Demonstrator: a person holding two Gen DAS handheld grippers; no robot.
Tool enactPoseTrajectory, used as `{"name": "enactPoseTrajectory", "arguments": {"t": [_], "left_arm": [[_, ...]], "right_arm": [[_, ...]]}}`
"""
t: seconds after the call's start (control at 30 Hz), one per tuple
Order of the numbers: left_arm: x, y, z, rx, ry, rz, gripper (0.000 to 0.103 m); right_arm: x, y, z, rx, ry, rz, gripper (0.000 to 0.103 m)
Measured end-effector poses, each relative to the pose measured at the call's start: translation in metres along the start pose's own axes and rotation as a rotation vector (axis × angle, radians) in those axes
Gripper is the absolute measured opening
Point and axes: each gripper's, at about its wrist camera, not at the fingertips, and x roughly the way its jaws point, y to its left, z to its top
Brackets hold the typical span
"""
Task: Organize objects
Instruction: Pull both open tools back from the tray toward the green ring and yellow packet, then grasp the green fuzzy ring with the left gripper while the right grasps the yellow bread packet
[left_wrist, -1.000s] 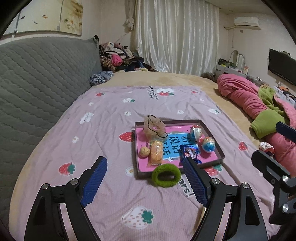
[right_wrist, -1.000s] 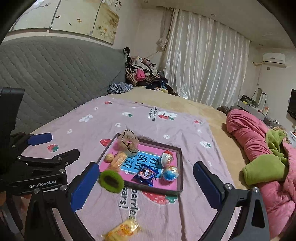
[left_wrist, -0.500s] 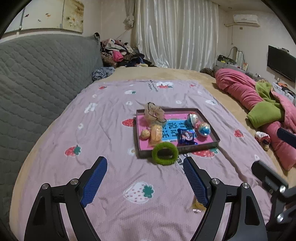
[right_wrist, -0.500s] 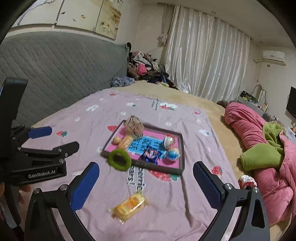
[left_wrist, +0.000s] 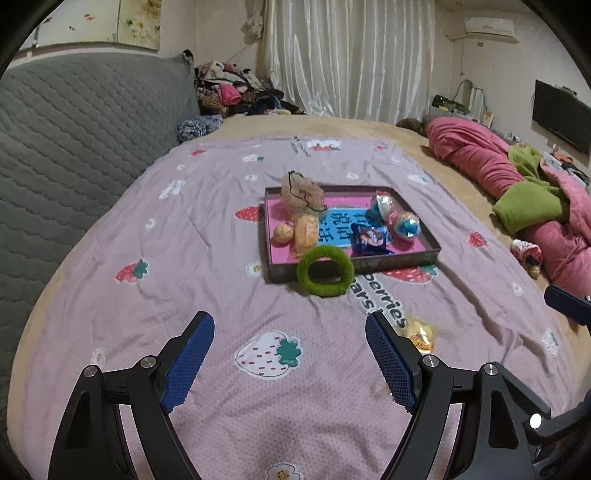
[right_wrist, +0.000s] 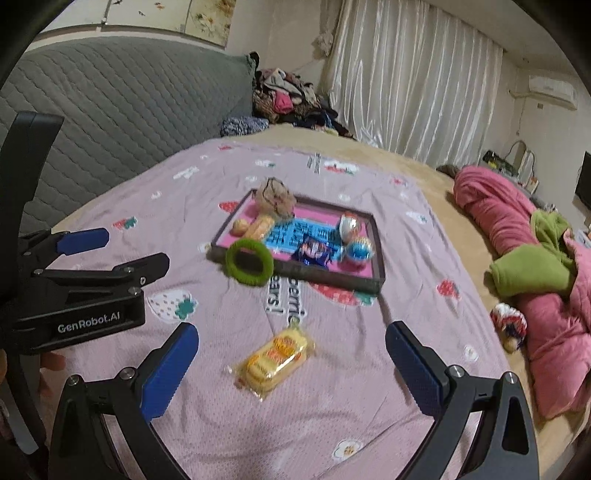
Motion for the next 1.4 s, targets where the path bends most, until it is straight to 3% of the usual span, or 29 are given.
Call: {"name": "enactPoseTrajectory", "arguments": {"t": [0.77,1.4], "left_arm": [[0.08,-0.01,-0.016,-0.003,0.086,-0.016,0.085],[0.138,-0.006,0.004,-0.05,0.117,-0.024,0.085]], "right_arm": [[0.067,-0.01,-0.034,0.058,0.155,-0.031,0.102],[0.112,-0.021,-0.036,0.163,0.203,-0.008,0.102]]}}
